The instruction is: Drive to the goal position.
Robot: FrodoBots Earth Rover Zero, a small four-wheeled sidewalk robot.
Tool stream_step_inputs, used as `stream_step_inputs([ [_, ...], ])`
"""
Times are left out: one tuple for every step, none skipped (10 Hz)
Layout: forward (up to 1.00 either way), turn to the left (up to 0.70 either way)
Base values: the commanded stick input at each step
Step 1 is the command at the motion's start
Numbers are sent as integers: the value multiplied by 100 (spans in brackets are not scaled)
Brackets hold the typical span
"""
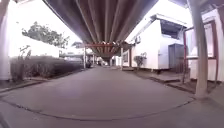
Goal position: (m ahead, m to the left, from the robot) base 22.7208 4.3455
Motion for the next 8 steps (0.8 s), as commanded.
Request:
stream_step_inputs([
  [85,0],
  [85,0],
  [85,0],
  [85,0],
  [85,0],
  [85,0],
  [85,0],
  [85,0],
])
